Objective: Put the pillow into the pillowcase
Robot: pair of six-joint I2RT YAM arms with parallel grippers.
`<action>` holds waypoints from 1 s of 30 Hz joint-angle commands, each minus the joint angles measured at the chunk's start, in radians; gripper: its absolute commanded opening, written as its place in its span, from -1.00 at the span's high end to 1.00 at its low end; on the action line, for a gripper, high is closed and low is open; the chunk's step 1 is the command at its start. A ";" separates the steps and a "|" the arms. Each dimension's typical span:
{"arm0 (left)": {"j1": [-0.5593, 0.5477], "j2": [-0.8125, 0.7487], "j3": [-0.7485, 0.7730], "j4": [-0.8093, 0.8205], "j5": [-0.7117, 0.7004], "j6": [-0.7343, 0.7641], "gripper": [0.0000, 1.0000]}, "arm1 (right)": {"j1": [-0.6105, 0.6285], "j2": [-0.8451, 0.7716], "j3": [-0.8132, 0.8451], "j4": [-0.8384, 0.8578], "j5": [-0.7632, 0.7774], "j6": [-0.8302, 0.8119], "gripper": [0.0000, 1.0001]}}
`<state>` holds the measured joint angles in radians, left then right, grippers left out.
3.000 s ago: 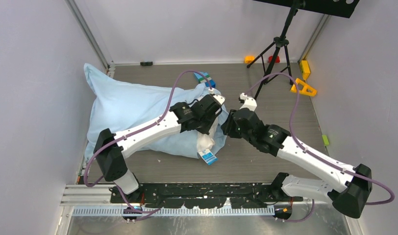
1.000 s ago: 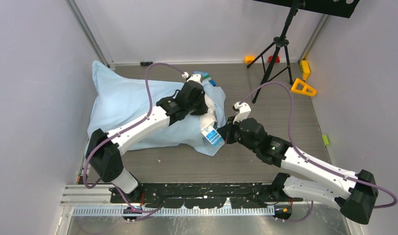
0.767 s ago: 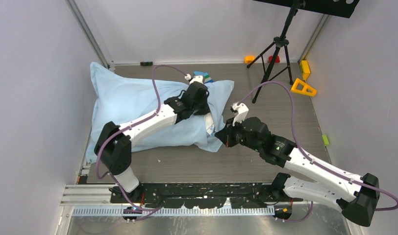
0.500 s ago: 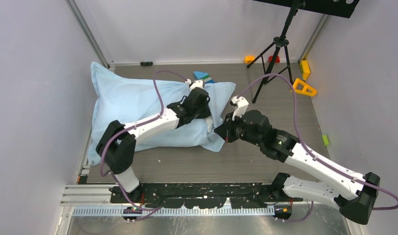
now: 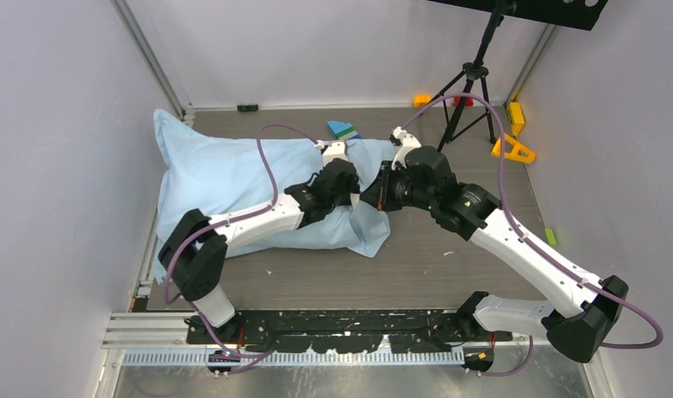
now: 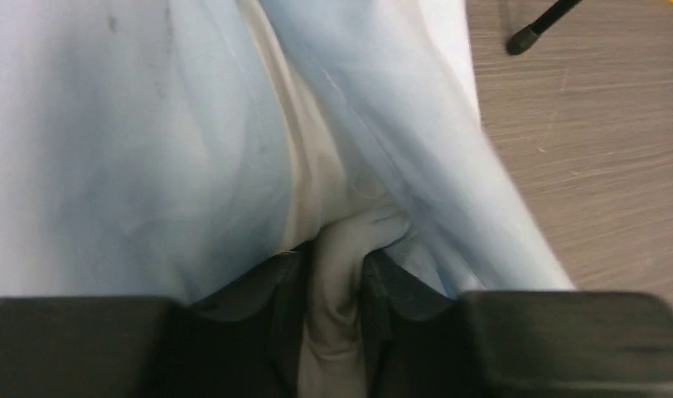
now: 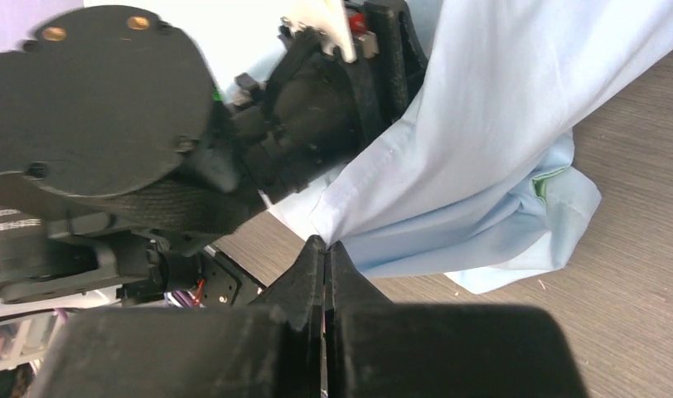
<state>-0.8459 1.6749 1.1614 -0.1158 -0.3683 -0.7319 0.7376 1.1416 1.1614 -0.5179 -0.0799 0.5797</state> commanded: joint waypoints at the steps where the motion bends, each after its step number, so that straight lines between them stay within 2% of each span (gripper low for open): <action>1: -0.006 -0.092 -0.044 -0.230 0.039 0.030 0.21 | 0.007 -0.060 0.062 0.182 -0.025 0.051 0.99; 3: -0.005 -0.174 -0.027 -0.269 0.070 0.038 0.03 | 0.007 -0.077 -0.010 0.181 -0.004 0.064 0.99; 5: -0.005 -0.226 -0.008 -0.313 0.103 0.043 -0.06 | 0.007 -0.094 -0.086 0.191 0.010 0.081 0.99; 10: -0.005 -0.334 0.007 -0.362 0.146 0.040 -0.17 | 0.007 -0.101 -0.206 0.196 0.014 0.106 0.99; 15: -0.005 -0.384 0.063 -0.412 0.159 0.064 -0.16 | 0.007 -0.087 -0.268 0.185 0.000 0.111 0.98; 16: -0.005 -0.389 0.077 -0.432 0.159 0.069 -0.15 | 0.007 -0.087 -0.267 0.172 0.004 0.107 0.88; 19: -0.005 -0.402 0.110 -0.498 0.140 0.100 -0.15 | 0.008 -0.114 -0.229 0.106 0.036 0.082 0.43; 22: -0.005 -0.398 0.137 -0.575 0.120 0.136 -0.18 | 0.007 -0.151 -0.158 0.031 0.110 0.047 0.13; 26: -0.006 -0.387 0.137 -0.600 0.126 0.158 -0.22 | 0.008 -0.137 -0.046 -0.092 0.242 -0.002 -0.07; 30: -0.005 -0.357 0.146 -0.610 0.123 0.178 -0.29 | 0.007 -0.033 0.018 -0.108 0.258 -0.035 -0.15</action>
<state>-0.8551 1.3067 1.2663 -0.6888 -0.2283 -0.5968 0.7475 1.0359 1.1015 -0.5835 0.0986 0.6025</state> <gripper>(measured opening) 0.628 0.562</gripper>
